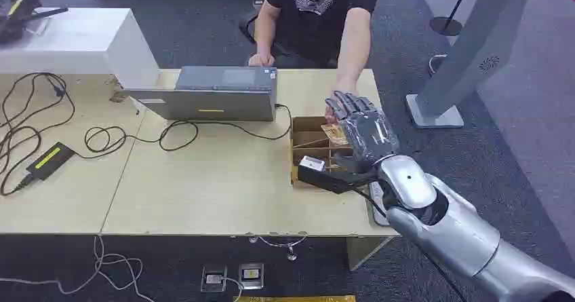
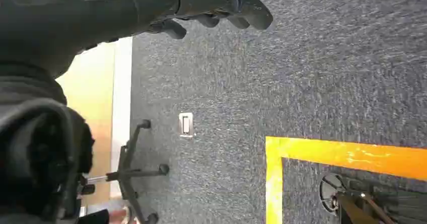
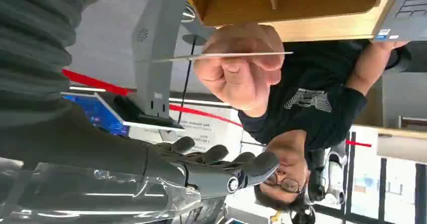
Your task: Pass the card to the sensor for recognition and then transmit it.
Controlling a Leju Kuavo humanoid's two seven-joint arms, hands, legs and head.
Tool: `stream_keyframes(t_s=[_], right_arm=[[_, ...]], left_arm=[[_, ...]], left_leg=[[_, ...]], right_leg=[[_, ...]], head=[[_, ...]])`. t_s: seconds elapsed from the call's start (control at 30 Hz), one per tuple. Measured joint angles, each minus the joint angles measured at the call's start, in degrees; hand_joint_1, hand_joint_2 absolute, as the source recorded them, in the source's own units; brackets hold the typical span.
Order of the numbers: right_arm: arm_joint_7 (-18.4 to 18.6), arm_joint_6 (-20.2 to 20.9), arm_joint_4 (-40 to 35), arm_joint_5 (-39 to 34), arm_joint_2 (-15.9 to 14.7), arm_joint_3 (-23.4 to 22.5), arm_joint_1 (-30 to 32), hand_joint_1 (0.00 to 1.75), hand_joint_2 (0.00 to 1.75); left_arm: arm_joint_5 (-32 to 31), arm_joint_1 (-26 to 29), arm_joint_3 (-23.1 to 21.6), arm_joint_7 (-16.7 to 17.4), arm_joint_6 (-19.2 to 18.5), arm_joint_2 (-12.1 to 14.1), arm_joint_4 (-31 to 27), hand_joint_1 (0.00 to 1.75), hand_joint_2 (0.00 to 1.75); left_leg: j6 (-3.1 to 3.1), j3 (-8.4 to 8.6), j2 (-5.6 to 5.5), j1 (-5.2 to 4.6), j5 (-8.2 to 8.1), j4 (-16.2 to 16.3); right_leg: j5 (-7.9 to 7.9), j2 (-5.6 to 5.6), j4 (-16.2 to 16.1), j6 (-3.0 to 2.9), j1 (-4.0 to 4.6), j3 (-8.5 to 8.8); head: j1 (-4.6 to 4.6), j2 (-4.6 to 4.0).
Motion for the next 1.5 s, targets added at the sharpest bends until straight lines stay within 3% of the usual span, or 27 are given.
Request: stream_keyframes(t_s=[0.03,0.33,1.03,1.5], right_arm=[[-0.1,-0.1,0.4,0.3,0.2,0.0,0.0,1.75,1.75],[-0.6,-0.8,2.4,1.4,1.9,0.0,0.0,1.75,1.75],[-0.8,-0.4,3.9,4.5,2.1,-2.1,2.0,1.75,1.75],[1.4,-4.0,8.1,1.5,-1.4,-9.1,7.9,1.75,1.75]], left_arm=[[0.0,0.0,0.0,0.2,0.1,0.0,0.0,0.0,0.0],[-0.2,0.0,0.0,0.4,0.4,-0.4,0.0,0.0,0.0],[0.0,0.3,0.0,0.5,0.2,-0.4,0.0,0.0,0.0],[0.8,0.5,0.0,0.5,0.7,-0.6,0.0,0.0,0.0]], left_leg=[[0.0,0.0,0.0,0.0,0.0,0.0],[0.0,0.0,0.0,0.0,0.0,0.0],[0.0,0.03,0.03,0.0,0.0,0.0],[0.01,0.02,0.07,-0.02,-0.01,0.0]], right_leg=[[0.0,0.0,0.0,0.0,0.0,0.0],[0.0,0.0,0.0,0.0,0.0,-0.02],[0.0,0.03,0.0,0.0,0.0,-0.03],[0.0,0.04,-0.1,0.0,-0.02,-0.05]], head=[[-0.02,0.0],[0.0,0.0],[-0.02,0.0],[-0.02,0.0]])
